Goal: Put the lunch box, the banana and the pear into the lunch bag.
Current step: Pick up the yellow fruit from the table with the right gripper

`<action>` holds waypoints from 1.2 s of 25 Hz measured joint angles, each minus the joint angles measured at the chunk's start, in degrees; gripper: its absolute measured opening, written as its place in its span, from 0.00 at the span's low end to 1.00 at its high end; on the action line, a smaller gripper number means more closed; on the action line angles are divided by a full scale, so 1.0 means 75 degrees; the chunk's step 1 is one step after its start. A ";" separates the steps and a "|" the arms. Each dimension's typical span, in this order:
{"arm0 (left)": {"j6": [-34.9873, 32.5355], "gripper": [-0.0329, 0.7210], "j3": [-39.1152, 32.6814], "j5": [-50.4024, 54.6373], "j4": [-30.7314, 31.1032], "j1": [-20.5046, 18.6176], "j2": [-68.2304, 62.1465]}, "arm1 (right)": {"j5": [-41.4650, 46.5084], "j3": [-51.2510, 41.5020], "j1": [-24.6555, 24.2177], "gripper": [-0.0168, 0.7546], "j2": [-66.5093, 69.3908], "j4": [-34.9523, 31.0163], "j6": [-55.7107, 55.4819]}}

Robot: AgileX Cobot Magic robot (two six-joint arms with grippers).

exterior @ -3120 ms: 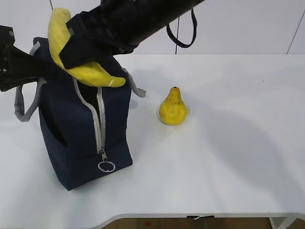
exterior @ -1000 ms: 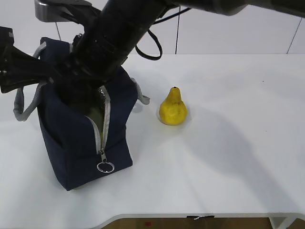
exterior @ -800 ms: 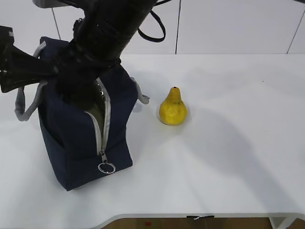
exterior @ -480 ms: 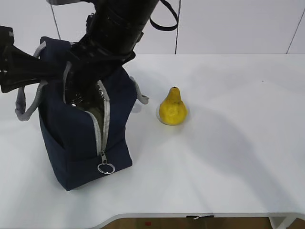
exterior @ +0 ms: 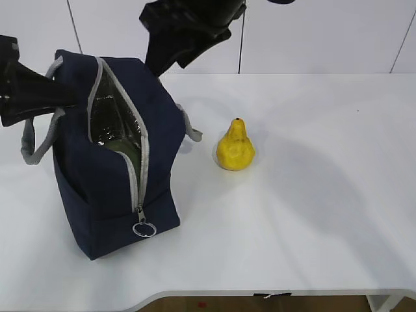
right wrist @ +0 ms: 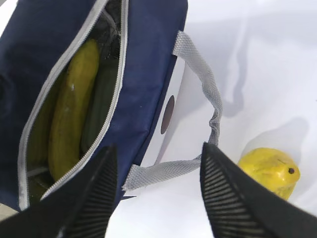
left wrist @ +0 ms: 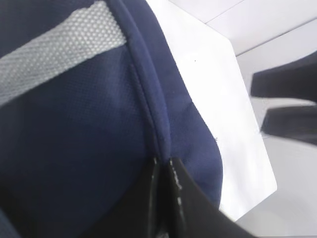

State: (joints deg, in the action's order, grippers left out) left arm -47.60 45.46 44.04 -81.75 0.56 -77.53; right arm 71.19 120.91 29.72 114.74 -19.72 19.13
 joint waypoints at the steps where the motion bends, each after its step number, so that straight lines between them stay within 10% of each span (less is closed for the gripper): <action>1: 0.0000 0.04 0.0000 0.0000 0.0000 0.0000 0.0000 | 0.0000 0.0017 -0.0083 0.58 -0.0034 -0.0017 0.0000; 11: 0.0000 0.04 0.0000 0.0000 0.0000 0.0000 0.0000 | -0.0293 -0.0385 -0.0634 0.58 -0.0193 -0.0441 0.0000; 22: 0.0000 0.04 0.0000 0.0047 0.0000 0.0000 0.0000 | -0.5120 -0.5194 -0.0634 0.48 -0.2597 -0.0674 0.0284; 30: 0.0000 0.04 0.0000 0.0093 0.0000 0.0000 0.0000 | -0.6457 -0.7203 -0.0646 0.48 -0.3158 -0.0837 0.0311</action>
State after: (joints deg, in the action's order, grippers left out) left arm -47.60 45.46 44.74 -81.75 0.56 -77.53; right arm 22.76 66.88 24.88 91.05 -26.00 21.46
